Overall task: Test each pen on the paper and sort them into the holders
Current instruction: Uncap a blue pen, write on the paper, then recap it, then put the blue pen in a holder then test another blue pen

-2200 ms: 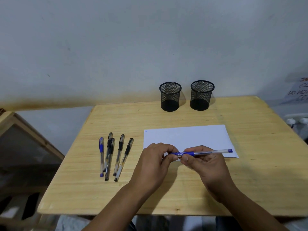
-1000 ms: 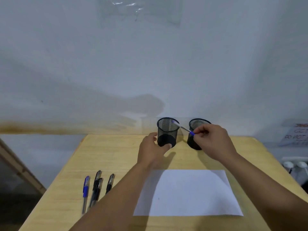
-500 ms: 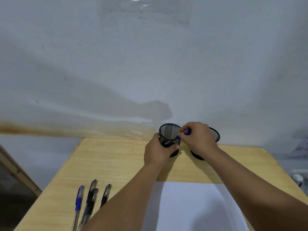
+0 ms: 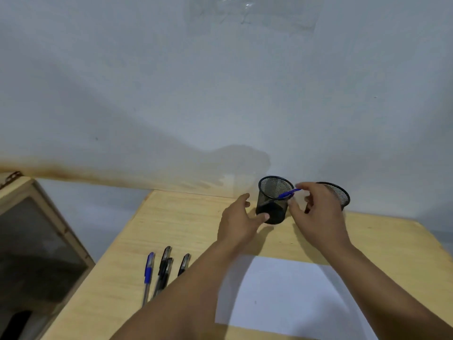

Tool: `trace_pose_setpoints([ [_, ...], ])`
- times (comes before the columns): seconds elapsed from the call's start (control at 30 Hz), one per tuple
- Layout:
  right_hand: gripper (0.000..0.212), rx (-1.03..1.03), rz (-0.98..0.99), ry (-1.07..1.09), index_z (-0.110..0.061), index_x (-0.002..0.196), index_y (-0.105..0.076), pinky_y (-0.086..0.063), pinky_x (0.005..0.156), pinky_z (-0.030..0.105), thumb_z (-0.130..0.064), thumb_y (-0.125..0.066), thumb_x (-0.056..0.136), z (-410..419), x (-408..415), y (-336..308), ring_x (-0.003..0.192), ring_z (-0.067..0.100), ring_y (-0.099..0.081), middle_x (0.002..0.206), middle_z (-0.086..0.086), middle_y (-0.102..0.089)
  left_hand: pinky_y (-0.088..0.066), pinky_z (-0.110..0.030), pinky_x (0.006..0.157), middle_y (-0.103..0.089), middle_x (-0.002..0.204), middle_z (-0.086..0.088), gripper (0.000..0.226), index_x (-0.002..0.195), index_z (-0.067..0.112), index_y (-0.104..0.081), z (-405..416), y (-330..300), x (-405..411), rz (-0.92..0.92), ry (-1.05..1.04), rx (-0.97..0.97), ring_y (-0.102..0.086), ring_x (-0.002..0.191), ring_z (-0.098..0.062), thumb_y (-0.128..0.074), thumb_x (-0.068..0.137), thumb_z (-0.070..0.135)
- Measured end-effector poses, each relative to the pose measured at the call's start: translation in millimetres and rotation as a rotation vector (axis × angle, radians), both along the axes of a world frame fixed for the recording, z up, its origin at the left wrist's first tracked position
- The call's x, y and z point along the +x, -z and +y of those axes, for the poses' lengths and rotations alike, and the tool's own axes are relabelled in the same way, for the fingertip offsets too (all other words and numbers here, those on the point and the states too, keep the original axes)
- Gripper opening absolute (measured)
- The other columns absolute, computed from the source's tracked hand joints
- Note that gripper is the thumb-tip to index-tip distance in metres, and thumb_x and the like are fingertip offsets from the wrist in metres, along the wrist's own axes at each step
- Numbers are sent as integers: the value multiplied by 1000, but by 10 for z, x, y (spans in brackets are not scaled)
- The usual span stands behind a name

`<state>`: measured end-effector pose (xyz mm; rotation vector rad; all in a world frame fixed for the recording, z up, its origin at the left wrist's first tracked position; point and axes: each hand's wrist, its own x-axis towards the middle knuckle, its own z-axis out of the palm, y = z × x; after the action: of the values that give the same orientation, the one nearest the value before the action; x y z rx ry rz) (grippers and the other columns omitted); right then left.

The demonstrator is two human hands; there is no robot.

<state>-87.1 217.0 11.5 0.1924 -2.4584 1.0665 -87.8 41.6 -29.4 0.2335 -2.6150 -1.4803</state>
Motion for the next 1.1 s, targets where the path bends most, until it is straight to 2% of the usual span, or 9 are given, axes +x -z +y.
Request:
trace_pose_setpoints([
  [0.13,18,-81,-122,-46,-21,102,-69,-45,67,22,-18,-72,85,-194,354,115,76,2,-58,94,-7,-68,-48,-30,87,-62,123,11,53,135,30,-53,-374,-65,362,52,-2,-18,-56,104,-9,-70,86,44],
  [0.23,11,-108,-238,-144,-27,91,-71,-45,62,22,-18,-71,85,-488,628,204,65,5,-58,81,-14,-70,-47,-27,86,-64,115,17,38,125,33,-60,-735,-81,658,80,-35,-81,-57,101,-4,-65,89,44],
  [0.37,7,-78,-379,-298,-33,88,-73,-47,57,21,-26,-70,86,-1003,951,314,59,1,-55,80,-17,-70,-46,-23,85,-65,111,19,22,115,34,-66,-1252,-47,994,72,-94,-165,-58,101,-5,-61,94,36],
  [0.43,9,-45,-426,-359,-34,89,-74,-51,62,24,-31,-67,86,-1268,1101,352,59,-1,-56,80,-19,-69,-45,-20,81,-65,112,19,18,111,33,-67,-1490,-27,1120,59,-117,-211,-60,97,-6,-58,96,28],
  [0.57,18,78,-485,-484,-33,97,-76,-55,74,28,-34,-63,86,-1716,1355,391,79,4,-65,90,-15,-71,-46,-25,91,-68,116,9,31,109,26,-71,-1880,38,1288,38,-57,-381,-59,110,-10,-50,97,6],
  [0.67,24,237,-406,-483,-30,96,-76,-56,77,34,-43,-60,83,-1951,1464,450,84,7,-66,88,-13,-72,-49,-30,93,-69,116,9,41,108,30,-72,-2067,150,1338,5,13,-547,-60,111,-13,-50,90,1],
  [0.8,26,450,-275,-441,-28,87,-73,-45,85,37,-50,-59,86,-2146,1534,496,87,17,-62,81,-6,-69,-44,-34,91,-62,126,17,36,117,41,-67,-2161,222,1426,-22,105,-727,-50,113,-18,-51,96,17],
  [0.93,36,630,-238,-376,-28,85,-72,-38,86,41,-57,-52,87,-2247,1558,504,93,20,-59,86,-7,-66,-45,-36,88,-62,126,16,31,124,40,-63,-2213,257,1493,49,109,-788,-47,111,-16,-50,98,28],
  [1.1,41,648,-255,-360,-27,87,-75,-36,88,40,-59,-50,86,-2320,1607,489,95,19,-58,87,-7,-70,-47,-31,84,-63,121,15,27,119,36,-65,-2281,298,1562,109,98,-796,-48,106,-13,-55,96,30],
])
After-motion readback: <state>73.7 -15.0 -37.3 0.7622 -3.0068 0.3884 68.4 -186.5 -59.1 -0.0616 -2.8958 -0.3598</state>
